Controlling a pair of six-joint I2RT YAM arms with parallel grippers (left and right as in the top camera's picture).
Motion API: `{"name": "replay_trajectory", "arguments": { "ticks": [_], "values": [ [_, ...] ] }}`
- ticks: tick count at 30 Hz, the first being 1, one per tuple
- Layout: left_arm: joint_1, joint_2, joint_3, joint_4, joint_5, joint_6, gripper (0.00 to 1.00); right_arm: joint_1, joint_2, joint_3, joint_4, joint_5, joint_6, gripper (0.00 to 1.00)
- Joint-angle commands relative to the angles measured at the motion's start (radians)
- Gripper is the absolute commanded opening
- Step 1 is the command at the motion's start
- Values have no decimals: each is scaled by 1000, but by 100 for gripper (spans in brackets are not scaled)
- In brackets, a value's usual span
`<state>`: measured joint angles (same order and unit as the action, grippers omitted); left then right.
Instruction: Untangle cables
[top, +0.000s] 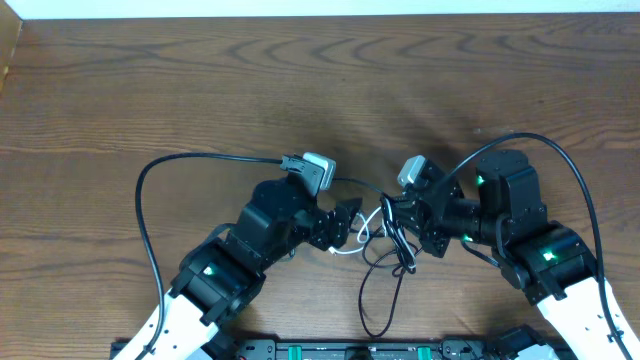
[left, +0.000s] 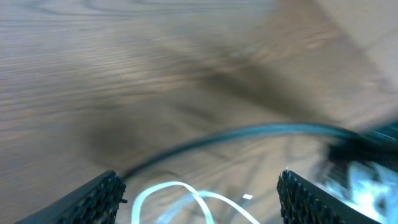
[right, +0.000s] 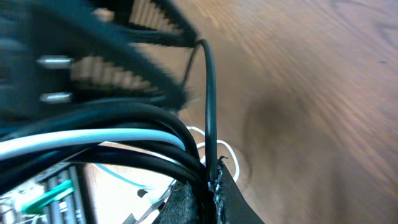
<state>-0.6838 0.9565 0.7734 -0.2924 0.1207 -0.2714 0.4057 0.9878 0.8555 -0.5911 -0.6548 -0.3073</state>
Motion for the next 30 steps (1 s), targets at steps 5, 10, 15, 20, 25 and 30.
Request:
{"name": "replay_trajectory", "arguments": {
  "ticks": [5, 10, 15, 20, 25, 30],
  "values": [
    [0, 60, 21, -6, -326, 32, 80, -27, -37, 8, -37, -199, 7, 1],
    [0, 108, 21, -5, -350, 32, 80, -57, -61, 8, -43, -337, 7, 1],
    [0, 140, 21, 24, -352, 39, 31, -66, -67, 8, -81, -354, 7, 1],
    [0, 124, 22, 87, -447, 50, 8, -67, -67, 8, -108, -227, 10, 1],
    [0, 33, 22, 82, -677, 50, 8, -67, -67, 8, -109, 200, 187, 1],
    [0, -91, 22, 64, -856, 50, 8, -67, -65, 8, -109, 608, 385, 1]
  ]
}}
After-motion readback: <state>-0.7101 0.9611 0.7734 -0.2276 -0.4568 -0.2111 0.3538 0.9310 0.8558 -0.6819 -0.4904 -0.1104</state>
